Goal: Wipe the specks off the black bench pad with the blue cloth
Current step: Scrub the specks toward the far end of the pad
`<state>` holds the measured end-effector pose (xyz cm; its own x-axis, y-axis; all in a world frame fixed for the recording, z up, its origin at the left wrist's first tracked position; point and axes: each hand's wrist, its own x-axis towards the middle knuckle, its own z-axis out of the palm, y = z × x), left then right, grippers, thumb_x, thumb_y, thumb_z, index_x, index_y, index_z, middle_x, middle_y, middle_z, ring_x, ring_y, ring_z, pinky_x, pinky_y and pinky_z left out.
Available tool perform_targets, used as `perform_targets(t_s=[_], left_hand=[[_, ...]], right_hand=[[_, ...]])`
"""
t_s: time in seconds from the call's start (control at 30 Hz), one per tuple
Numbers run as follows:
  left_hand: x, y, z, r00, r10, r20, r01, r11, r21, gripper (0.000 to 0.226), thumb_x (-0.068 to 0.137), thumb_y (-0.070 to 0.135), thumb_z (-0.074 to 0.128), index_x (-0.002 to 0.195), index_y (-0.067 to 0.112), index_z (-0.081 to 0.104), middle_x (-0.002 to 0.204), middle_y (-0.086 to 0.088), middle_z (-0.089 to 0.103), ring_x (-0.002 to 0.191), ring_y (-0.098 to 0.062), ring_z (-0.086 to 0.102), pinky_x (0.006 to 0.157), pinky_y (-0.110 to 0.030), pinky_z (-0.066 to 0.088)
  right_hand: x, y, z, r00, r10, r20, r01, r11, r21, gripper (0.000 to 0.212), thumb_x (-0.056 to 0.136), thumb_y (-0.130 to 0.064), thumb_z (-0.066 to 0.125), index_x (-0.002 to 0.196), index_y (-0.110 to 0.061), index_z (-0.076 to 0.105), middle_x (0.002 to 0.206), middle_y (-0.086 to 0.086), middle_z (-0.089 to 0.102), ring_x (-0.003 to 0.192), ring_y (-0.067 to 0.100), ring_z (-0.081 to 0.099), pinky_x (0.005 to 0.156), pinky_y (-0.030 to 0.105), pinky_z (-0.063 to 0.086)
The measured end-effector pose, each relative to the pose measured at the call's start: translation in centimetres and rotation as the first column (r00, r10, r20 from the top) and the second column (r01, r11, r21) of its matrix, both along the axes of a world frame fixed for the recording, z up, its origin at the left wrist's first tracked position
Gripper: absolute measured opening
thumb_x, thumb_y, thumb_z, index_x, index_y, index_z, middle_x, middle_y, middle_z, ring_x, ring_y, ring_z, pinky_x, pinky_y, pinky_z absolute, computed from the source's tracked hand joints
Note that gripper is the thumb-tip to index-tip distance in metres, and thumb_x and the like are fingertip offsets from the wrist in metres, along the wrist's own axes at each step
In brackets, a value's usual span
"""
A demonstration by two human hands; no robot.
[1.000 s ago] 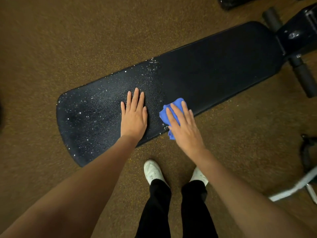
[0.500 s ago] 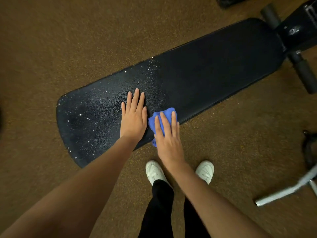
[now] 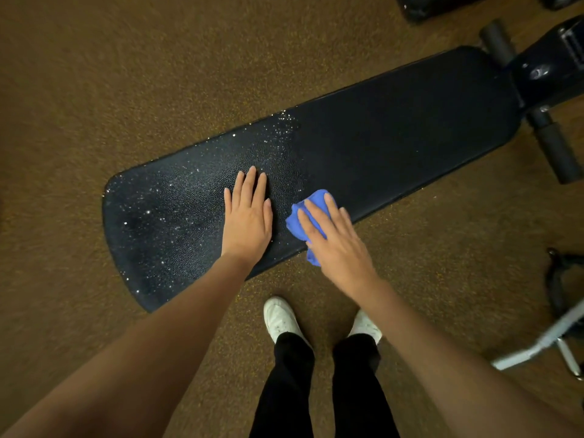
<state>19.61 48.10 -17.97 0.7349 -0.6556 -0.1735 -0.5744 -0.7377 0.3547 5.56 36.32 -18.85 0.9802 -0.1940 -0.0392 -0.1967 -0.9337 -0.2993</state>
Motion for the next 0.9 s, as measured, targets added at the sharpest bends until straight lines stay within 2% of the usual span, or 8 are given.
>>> perform_targets(t_s=[0.2,0.3,0.4,0.47,0.6,0.67,0.77,0.9], left_hand=[[0.6,0.1,0.1,1.0,0.015,0.015,-0.015,1.0,-0.002,0.059,0.094,0.034,0.011,0.144,0.008,0.028,0.153,-0.011,0.021,0.143,-0.027,0.012,0.115,-0.049,0.006],[1.4,0.0,0.1,0.999,0.035,0.014,-0.035,0.999,-0.029,0.059,0.093,0.033,0.011,0.143,0.005,0.029,0.152,-0.012,0.023,0.142,-0.027,0.014,0.115,-0.048,0.009],[2.1,-0.1,0.2,0.999,0.052,0.008,-0.051,0.997,-0.051,0.06,0.093,0.032,0.011,0.142,0.004,0.029,0.152,-0.014,0.023,0.142,-0.028,0.014,0.115,-0.048,0.01],[2.4,-0.2,0.3,0.998,0.056,-0.003,-0.056,0.997,-0.057,0.06,0.093,0.032,0.01,0.143,0.003,0.029,0.152,-0.014,0.022,0.142,-0.028,0.013,0.115,-0.047,0.01],[2.7,0.0,0.0,0.999,0.034,-0.01,-0.035,0.998,-0.049,0.061,0.093,0.033,0.009,0.143,0.004,0.028,0.153,-0.012,0.021,0.143,-0.027,0.011,0.116,-0.045,0.008],[2.6,0.0,-0.1,0.999,0.037,-0.011,-0.037,0.998,-0.05,0.06,0.094,0.033,0.009,0.143,0.004,0.028,0.153,-0.012,0.021,0.143,-0.027,0.011,0.115,-0.044,0.006],[2.5,-0.1,-0.3,0.999,0.05,-0.016,-0.051,0.997,-0.055,0.06,0.093,0.032,0.011,0.142,0.003,0.03,0.153,-0.013,0.021,0.142,-0.028,0.012,0.114,-0.045,0.007],[2.5,-0.3,-0.4,0.998,0.062,-0.015,-0.063,0.997,-0.051,0.059,0.093,0.03,0.012,0.142,0.003,0.031,0.152,-0.013,0.022,0.142,-0.029,0.013,0.114,-0.048,0.008]], right_hand=[[5.0,-1.8,0.8,0.951,-0.307,-0.045,0.309,0.95,0.049,0.079,0.072,-0.003,0.072,0.14,0.001,0.034,0.147,0.018,0.033,0.137,0.049,0.015,0.109,0.058,0.022],[5.2,0.3,0.7,0.981,-0.193,-0.028,0.194,0.979,0.064,0.081,0.07,-0.005,0.071,0.141,0.001,0.033,0.148,0.016,0.034,0.137,0.049,0.015,0.11,0.056,0.023],[3.5,0.0,0.8,0.999,0.036,-0.016,-0.035,0.997,0.07,0.07,0.074,-0.007,0.054,0.14,0.0,0.034,0.148,0.016,0.034,0.137,0.048,0.018,0.109,0.053,0.024],[3.2,-1.8,0.6,0.998,0.061,0.003,-0.061,0.997,0.044,0.065,0.076,-0.002,0.05,0.139,0.001,0.036,0.147,0.017,0.035,0.136,0.047,0.021,0.108,0.054,0.025],[6.3,-3.7,0.5,0.963,-0.269,-0.002,0.268,0.961,0.068,0.072,0.074,0.003,0.067,0.139,0.004,0.035,0.146,0.022,0.034,0.136,0.05,0.018,0.109,0.056,0.021],[7.5,-2.5,0.6,0.952,-0.307,-0.011,0.307,0.949,0.074,0.077,0.071,0.001,0.07,0.138,0.005,0.034,0.146,0.022,0.034,0.136,0.051,0.017,0.11,0.056,0.021],[6.7,0.2,0.6,0.991,-0.134,-0.011,0.135,0.988,0.073,0.077,0.07,-0.006,0.069,0.139,0.003,0.035,0.146,0.019,0.035,0.136,0.05,0.018,0.109,0.055,0.024],[3.9,0.0,0.9,0.995,0.101,-0.015,-0.101,0.994,0.048,0.064,0.077,-0.01,0.043,0.139,0.0,0.036,0.147,0.016,0.036,0.136,0.046,0.022,0.108,0.053,0.025]])
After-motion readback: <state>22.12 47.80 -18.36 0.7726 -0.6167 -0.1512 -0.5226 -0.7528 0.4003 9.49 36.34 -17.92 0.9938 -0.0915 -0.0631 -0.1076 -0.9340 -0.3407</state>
